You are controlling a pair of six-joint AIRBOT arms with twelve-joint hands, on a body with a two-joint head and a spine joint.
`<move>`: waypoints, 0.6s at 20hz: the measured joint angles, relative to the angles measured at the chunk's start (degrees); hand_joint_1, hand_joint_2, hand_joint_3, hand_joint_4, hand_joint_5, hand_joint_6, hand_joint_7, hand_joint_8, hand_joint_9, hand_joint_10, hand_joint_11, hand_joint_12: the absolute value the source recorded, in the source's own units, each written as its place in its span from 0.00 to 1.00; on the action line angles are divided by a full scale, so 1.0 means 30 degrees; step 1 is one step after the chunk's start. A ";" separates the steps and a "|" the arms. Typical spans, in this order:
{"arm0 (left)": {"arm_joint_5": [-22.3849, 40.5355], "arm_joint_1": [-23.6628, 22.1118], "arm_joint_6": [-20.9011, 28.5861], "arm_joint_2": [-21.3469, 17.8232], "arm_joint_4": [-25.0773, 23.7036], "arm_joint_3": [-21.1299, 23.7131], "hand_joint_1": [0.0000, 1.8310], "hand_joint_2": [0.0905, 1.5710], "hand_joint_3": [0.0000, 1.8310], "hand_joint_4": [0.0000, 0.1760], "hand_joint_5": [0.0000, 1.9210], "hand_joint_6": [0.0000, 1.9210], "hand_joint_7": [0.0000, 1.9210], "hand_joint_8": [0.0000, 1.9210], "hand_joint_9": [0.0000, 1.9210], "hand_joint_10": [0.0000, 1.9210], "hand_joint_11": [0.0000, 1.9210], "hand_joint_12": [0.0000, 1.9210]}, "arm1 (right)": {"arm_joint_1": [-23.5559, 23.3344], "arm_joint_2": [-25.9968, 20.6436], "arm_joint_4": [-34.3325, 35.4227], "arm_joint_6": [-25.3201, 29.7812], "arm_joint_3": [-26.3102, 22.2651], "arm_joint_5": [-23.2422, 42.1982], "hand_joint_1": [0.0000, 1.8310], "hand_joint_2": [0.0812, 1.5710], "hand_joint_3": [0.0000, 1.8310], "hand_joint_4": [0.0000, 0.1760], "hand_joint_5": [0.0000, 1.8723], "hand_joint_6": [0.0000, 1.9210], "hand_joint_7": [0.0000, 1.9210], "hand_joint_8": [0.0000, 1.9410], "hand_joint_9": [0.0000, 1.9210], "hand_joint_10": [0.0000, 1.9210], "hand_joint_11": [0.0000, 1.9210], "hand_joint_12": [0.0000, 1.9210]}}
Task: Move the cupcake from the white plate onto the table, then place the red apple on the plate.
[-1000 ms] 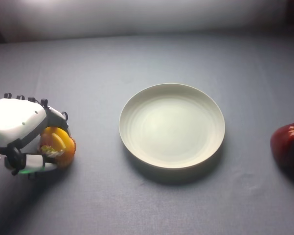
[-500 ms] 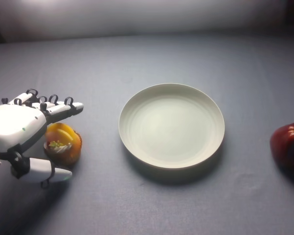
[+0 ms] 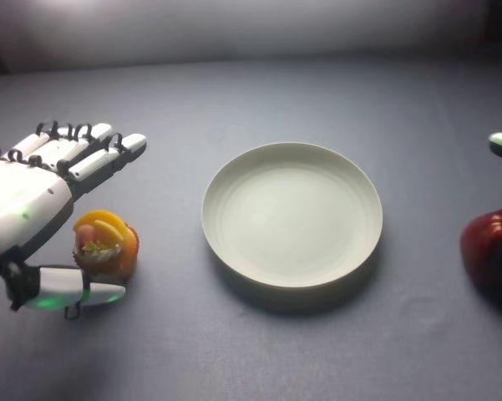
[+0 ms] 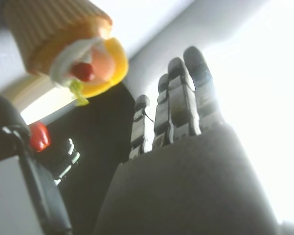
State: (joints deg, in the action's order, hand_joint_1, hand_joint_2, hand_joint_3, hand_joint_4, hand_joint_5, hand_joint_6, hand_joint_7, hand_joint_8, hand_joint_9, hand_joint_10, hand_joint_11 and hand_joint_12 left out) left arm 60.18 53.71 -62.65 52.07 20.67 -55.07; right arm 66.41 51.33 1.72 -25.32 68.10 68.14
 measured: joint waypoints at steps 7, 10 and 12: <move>0.2812 0.0517 0.0364 -0.0772 -0.1129 0.1005 0.43 0.50 0.00 0.91 0.02 0.00 0.02 0.00 0.06 0.00 0.00 0.30 | -0.3118 0.1158 -0.4976 0.1821 0.2171 -0.5748 0.51 0.55 0.00 0.23 0.10 0.00 0.25 0.01 0.30 0.02 0.15 0.49; 0.3191 0.0692 0.0546 -0.0787 -0.1370 0.1202 0.43 0.50 0.00 1.00 0.01 0.00 0.02 0.00 0.06 0.00 0.00 0.31 | -0.4248 0.1821 -0.6346 0.2025 0.2696 -0.7045 0.57 0.56 0.00 0.00 0.23 0.01 0.32 0.01 0.40 0.03 0.25 0.55; 0.3249 0.0838 0.0809 -0.0787 -0.1297 0.1202 0.44 0.51 0.00 0.99 0.02 0.00 0.02 0.00 0.06 0.00 0.00 0.30 | -0.4539 0.2091 -0.6747 0.2200 0.2878 -0.7533 0.68 0.63 0.00 0.00 0.56 0.19 0.54 0.39 0.58 0.18 0.40 0.71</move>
State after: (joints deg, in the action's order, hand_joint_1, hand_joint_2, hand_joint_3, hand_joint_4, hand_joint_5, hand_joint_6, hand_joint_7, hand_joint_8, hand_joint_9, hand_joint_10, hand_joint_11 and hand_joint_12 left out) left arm 69.93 56.23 -60.23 49.71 16.78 -51.46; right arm 52.80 57.60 -18.52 -18.72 76.73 45.54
